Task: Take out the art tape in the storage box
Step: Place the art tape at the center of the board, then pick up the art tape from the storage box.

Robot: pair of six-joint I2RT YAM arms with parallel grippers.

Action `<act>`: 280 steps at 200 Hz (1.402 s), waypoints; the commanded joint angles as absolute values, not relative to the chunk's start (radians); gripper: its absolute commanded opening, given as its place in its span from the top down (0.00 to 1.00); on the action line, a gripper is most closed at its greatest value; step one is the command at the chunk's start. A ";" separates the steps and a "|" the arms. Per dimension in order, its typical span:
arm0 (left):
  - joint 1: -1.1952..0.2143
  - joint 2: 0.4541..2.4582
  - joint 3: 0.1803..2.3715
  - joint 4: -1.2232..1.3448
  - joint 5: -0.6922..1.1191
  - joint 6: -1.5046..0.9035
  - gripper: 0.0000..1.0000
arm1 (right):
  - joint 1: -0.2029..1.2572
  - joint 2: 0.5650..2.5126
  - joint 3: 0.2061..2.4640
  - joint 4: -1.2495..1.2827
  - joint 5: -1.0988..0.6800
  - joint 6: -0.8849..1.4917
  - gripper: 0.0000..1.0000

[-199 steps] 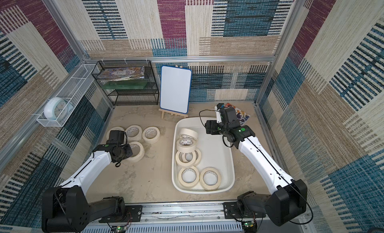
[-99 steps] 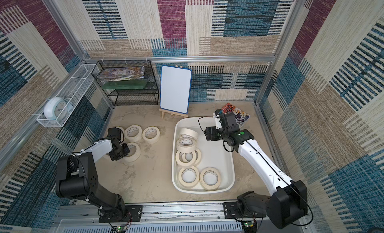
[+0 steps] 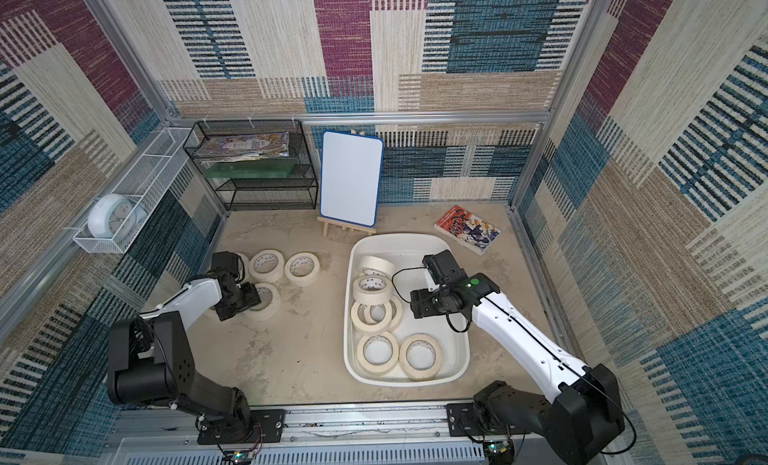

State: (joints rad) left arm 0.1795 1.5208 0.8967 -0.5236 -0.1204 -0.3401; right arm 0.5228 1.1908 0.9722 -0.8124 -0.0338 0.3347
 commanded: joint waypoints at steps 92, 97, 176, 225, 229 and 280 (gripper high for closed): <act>-0.116 1.157 0.950 -0.627 -0.126 -0.356 0.17 | 0.564 1.267 0.798 -0.957 -0.076 0.340 0.19; -0.137 1.149 0.950 -0.626 -0.119 -0.360 0.17 | 0.563 1.273 0.791 -0.948 -0.078 0.344 0.20; -0.245 1.083 0.956 -0.618 -0.082 -0.361 0.17 | 0.563 1.390 0.787 -0.905 -0.086 0.345 0.53; -0.250 1.023 0.973 -0.651 -0.098 -0.359 0.17 | 0.564 1.369 0.886 -0.973 0.002 0.351 0.98; -0.254 1.020 0.976 -0.652 -0.098 -0.361 0.17 | 0.565 1.365 0.905 -0.980 0.008 0.350 0.98; -0.403 1.026 1.070 -0.650 -0.121 -0.378 0.17 | 0.562 1.472 1.265 -1.062 0.135 0.318 1.00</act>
State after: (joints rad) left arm -0.3367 1.0100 1.0256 -0.6468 -0.1093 -0.3656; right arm 0.5632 1.4170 1.1362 -1.0187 0.0528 0.3374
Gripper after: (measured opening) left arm 0.835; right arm 0.207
